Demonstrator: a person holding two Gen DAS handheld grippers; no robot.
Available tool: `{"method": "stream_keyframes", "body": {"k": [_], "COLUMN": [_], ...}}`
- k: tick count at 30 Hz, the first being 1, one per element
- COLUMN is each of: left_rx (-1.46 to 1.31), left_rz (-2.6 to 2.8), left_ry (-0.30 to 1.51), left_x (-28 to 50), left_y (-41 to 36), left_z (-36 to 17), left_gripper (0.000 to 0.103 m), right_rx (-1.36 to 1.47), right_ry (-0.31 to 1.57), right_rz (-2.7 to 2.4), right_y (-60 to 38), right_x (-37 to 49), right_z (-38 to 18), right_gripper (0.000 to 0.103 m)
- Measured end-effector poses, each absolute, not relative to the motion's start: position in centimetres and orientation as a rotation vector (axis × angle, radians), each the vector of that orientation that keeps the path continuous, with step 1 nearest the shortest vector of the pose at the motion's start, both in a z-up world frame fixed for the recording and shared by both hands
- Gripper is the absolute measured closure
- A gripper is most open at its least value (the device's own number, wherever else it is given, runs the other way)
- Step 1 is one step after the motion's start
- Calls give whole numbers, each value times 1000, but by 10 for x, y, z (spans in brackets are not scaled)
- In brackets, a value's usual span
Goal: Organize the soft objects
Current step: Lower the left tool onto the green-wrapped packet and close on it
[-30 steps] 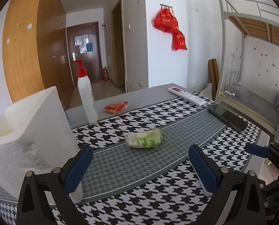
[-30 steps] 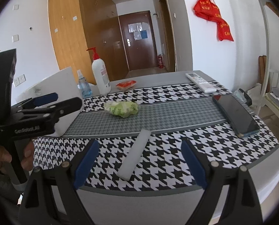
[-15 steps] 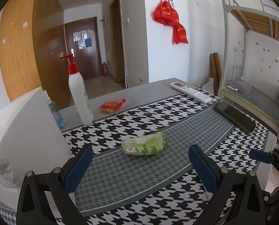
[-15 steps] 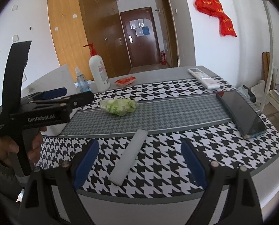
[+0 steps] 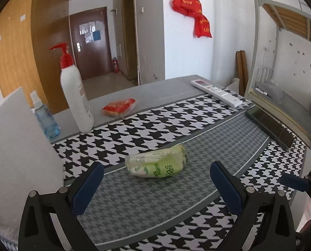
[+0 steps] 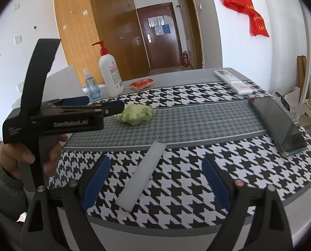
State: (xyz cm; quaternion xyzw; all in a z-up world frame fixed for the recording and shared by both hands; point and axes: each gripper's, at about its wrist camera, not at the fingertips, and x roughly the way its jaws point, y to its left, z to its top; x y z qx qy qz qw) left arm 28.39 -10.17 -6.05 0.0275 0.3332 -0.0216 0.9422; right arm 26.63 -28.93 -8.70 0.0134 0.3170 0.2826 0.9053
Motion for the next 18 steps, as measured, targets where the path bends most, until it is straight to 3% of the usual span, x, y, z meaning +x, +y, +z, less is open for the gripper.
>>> {"method": "stream_keyframes", "body": {"k": [18], "left_rx": [42], "left_rz": [-23], "left_ry": [779], "left_x": [326], "left_y": [-105], "left_z": [-86], "left_gripper": [1], "right_rx": [-16], "right_ry": [694], "right_rz": [615], "right_y": [-275], "right_x": [279], "right_z": [-95], "right_gripper": [11]}}
